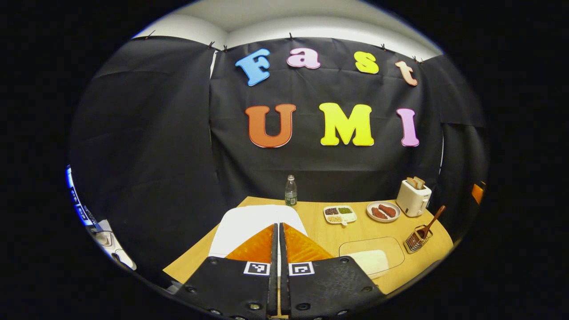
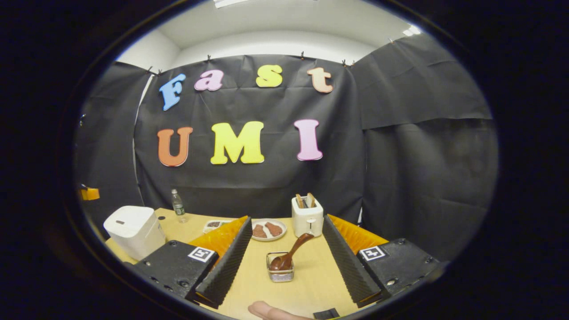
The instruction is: Close the left gripper, press the button to open the rice cooker; take a wooden spoon from the chopstick holder with the right hand, scoop a spoonful of rice and pour it into the rice cooker, then put the wooden spoon back into the chopstick holder.
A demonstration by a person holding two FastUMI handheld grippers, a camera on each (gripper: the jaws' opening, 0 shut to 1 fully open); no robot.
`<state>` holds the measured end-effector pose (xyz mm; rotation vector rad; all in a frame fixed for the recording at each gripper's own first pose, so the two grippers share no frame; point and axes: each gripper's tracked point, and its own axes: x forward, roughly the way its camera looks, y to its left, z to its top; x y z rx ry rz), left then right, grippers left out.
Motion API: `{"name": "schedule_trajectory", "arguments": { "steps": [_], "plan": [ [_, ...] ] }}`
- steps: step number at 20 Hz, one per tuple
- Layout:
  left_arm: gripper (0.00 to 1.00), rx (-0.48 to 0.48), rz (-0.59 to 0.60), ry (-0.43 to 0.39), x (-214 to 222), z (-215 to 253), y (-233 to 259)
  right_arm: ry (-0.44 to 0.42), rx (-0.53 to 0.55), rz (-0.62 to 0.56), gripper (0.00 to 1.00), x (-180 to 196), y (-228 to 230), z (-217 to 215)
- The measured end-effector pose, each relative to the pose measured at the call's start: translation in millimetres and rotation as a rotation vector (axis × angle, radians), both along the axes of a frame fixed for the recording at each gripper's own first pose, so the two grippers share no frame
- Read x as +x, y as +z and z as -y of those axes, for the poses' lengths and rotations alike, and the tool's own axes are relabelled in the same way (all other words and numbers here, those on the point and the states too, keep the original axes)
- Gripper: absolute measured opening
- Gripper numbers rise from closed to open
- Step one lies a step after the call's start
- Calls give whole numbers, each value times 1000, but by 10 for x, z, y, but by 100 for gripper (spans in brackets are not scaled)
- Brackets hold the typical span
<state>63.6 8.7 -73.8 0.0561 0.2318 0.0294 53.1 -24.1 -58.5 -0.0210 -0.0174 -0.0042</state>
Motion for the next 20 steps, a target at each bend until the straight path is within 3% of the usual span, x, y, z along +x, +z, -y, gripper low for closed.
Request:
{"name": "schedule_trajectory", "arguments": {
  "steps": [2,9,12,18,19,20],
  "plan": [
    [1,42,-78,56,63,-140,-211,9,10,-2,100,74,-70,6],
    [1,60,-314,114,296,-334,-851,51,-1,-69,100,311,-542,-103],
    [0,50,-317,134,411,-403,-925,101,10,-105,100,281,-659,-199],
    [0,54,-330,130,559,-409,-998,111,-28,-66,99,157,-623,-162],
    [7,54,-337,124,574,-411,-1032,112,-27,-64,99,145,-617,-148],
    [0,54,-341,127,586,-419,-1065,112,-27,-62,99,140,-628,-139]
  ]
}}
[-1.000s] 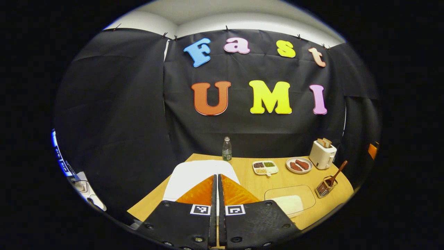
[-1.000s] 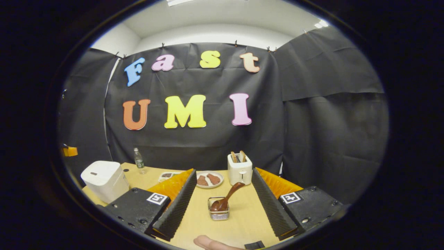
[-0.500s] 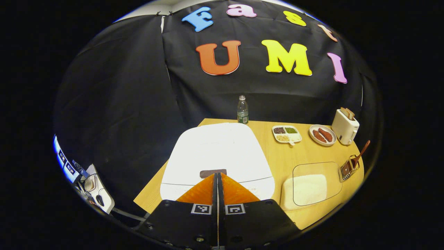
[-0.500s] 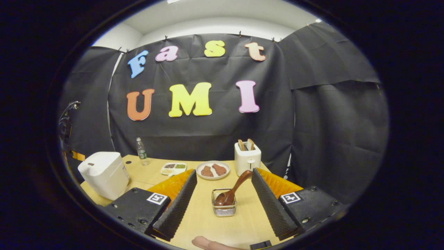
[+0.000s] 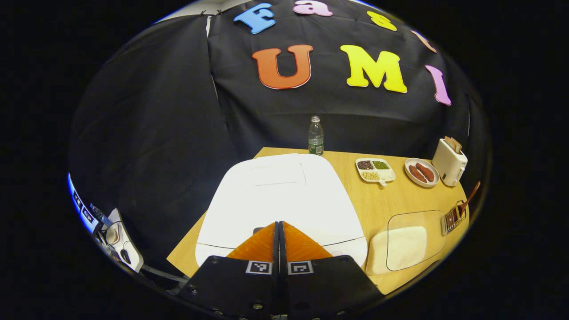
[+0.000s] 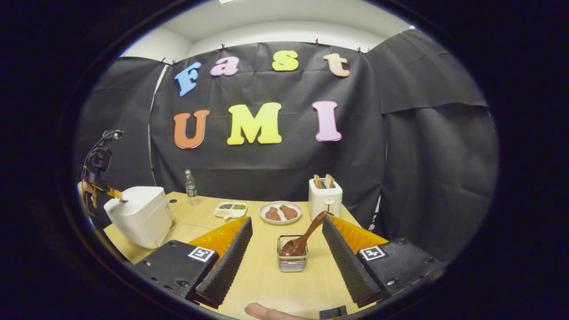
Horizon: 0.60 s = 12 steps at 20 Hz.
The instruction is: Close the left gripper, press the button to open the rice cooker; take a wooden spoon from the chopstick holder with the right hand, scoop a spoonful of rice and pour it into the rice cooker, then put the wooden spoon back into the chopstick holder.
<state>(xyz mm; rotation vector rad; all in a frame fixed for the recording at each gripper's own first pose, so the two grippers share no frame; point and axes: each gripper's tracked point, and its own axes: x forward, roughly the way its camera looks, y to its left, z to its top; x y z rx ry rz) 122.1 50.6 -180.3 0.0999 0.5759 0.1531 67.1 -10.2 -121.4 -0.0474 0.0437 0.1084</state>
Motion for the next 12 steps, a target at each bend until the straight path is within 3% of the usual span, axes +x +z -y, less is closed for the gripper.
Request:
{"name": "schedule_trajectory", "arguments": {
  "steps": [6,12],
  "plan": [
    [0,41,-11,-20,-27,-12,-87,-8,-5,-10,99,-48,-60,123],
    [0,20,8,-15,-5,-26,-108,-10,-10,-24,100,-111,-112,151]
  ]
}}
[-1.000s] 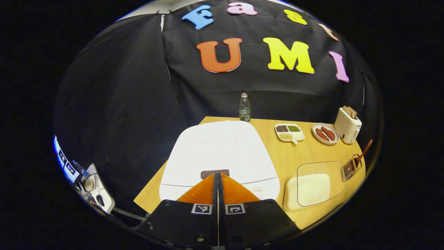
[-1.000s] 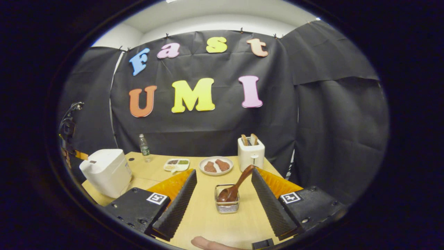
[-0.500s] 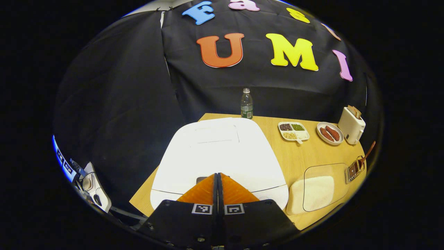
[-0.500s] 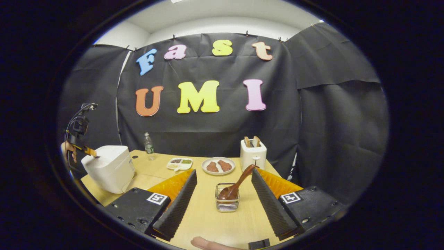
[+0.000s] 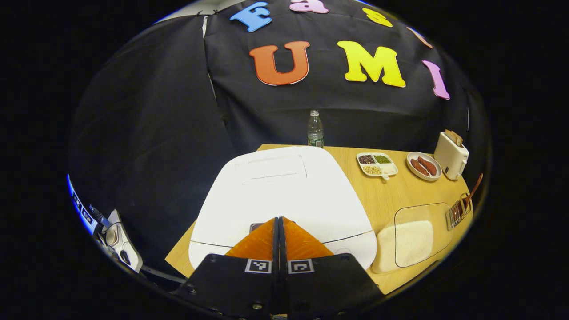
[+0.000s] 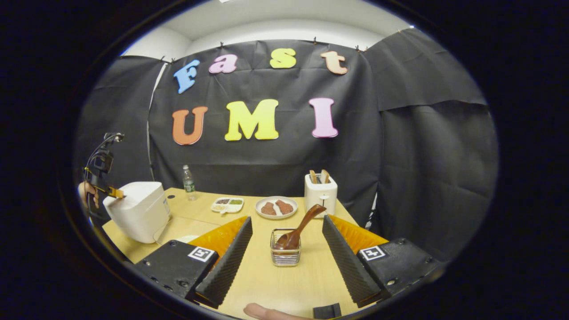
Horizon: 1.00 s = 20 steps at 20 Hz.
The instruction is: Close the left gripper, press the button to open the rice cooker; take a wooden spoon from the chopstick holder with the right hand, scoop a spoonful of rice and pour it into the rice cooker, then put the wooden spoon back into the chopstick holder.
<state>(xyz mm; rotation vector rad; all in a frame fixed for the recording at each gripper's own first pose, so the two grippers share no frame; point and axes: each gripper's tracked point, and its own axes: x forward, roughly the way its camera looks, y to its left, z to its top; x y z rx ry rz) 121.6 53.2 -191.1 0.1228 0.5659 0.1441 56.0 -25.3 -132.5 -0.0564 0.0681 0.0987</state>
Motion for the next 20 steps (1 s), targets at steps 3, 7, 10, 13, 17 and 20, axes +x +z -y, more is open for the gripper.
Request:
{"name": "schedule_trajectory", "arguments": {
  "steps": [3,7,10,13,17,20],
  "plan": [
    [0,4,44,8,-13,-3,120,-10,0,-1,100,-33,-21,58],
    [0,6,156,32,-107,-6,560,-18,-18,1,99,-65,-13,86],
    [1,-154,128,-4,-467,218,673,-20,-5,2,100,-86,-41,94],
    [28,-180,259,-89,-690,358,977,-22,-3,-16,100,-75,-98,113],
    [96,-136,333,-116,-1046,414,1091,-47,-3,-19,99,-49,-116,169],
    [96,-60,423,-112,-1281,326,1279,-76,-3,-8,99,-15,-135,215]
  ]
}}
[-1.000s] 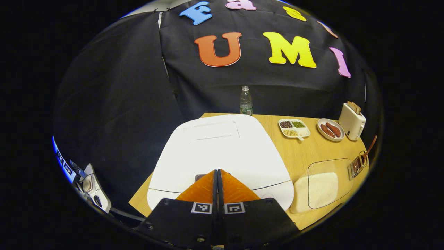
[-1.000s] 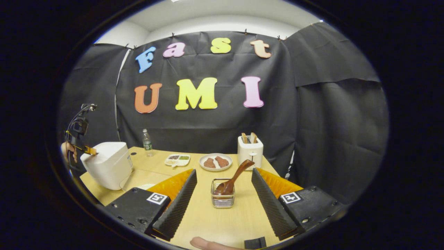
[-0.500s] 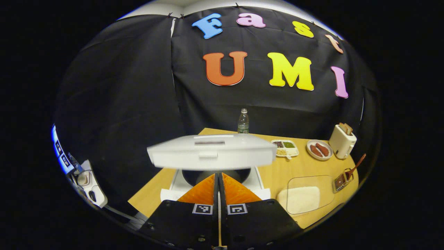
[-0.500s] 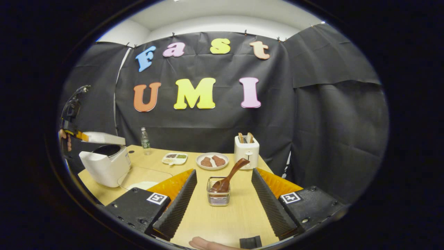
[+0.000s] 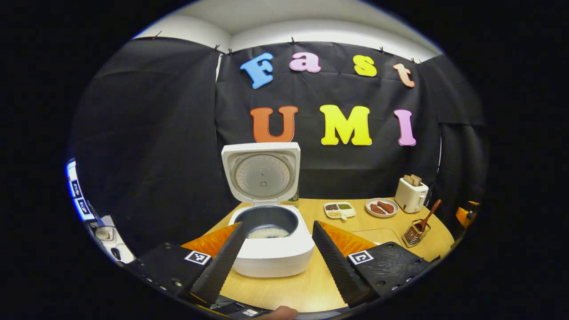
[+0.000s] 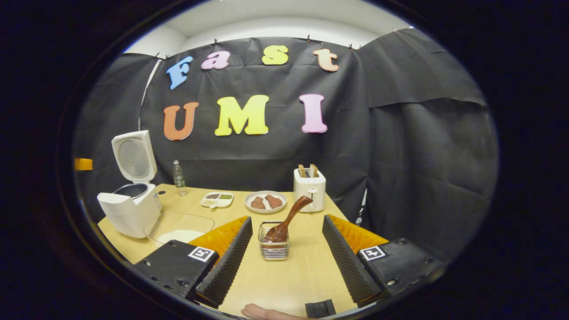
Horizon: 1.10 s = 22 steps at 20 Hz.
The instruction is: Close the left gripper, press the button to open the rice cooker; take a wooden spoon from the chopstick holder with the right hand, scoop a spoonful of rice and pour it into the rice cooker, then put the wooden spoon back into the chopstick holder.
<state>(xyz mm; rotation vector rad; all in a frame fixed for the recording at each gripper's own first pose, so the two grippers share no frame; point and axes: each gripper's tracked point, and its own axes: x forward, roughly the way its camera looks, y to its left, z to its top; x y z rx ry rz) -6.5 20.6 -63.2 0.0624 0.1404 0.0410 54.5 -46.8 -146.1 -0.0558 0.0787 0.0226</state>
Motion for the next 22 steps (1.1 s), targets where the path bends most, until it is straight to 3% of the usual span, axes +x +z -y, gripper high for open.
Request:
{"name": "schedule_trajectory", "arguments": {
  "steps": [6,9,16,22],
  "plan": [
    [96,-55,101,-77,-561,155,130,-71,-13,33,99,235,-93,130],
    [96,-73,117,-106,-795,232,51,-47,21,51,100,435,-162,62],
    [95,-49,180,-125,-1187,281,86,-65,63,4,99,1214,-497,67],
    [95,-39,207,-126,-1247,241,47,-60,91,-83,100,1811,-811,-2]
  ]
}}
